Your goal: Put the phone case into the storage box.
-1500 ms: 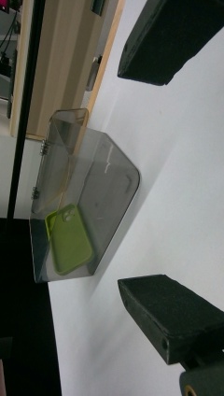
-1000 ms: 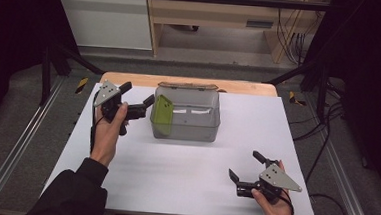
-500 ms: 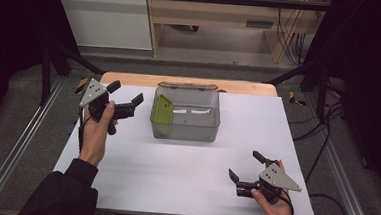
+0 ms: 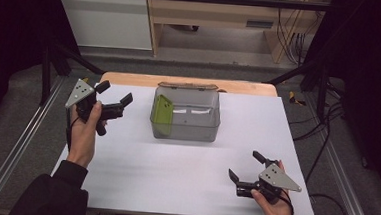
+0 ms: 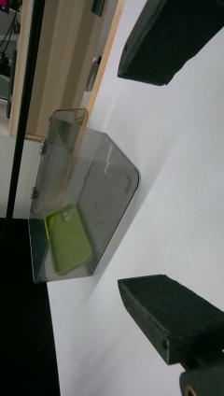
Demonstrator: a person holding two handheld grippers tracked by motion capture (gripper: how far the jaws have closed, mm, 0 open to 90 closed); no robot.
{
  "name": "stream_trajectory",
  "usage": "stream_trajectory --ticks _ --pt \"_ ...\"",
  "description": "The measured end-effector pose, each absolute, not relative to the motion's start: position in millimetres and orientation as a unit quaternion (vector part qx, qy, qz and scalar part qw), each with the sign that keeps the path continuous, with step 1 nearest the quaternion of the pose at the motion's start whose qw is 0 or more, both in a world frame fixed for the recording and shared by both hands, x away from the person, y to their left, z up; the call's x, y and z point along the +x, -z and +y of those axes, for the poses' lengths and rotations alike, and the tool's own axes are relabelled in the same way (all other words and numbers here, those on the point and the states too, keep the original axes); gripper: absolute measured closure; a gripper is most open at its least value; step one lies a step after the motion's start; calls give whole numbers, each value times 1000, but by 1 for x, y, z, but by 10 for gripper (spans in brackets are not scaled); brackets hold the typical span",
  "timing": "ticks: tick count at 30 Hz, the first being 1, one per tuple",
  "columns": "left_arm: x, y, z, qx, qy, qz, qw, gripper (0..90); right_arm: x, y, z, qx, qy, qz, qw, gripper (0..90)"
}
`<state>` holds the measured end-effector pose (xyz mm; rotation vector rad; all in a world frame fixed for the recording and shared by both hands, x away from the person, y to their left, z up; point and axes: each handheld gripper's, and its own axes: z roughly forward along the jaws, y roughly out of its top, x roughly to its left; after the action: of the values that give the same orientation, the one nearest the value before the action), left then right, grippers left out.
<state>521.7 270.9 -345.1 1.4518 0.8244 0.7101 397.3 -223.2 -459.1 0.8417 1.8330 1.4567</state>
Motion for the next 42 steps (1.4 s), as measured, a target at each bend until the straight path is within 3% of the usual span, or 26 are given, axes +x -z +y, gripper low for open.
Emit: stream_trajectory --ticks 20,42 --pt "502 353 302 633 -317 352 613 13 397 459 -223 321 -553 698 323 22" --pt "478 364 305 640 -316 329 618 9 397 459 -223 320 -552 699 323 22"
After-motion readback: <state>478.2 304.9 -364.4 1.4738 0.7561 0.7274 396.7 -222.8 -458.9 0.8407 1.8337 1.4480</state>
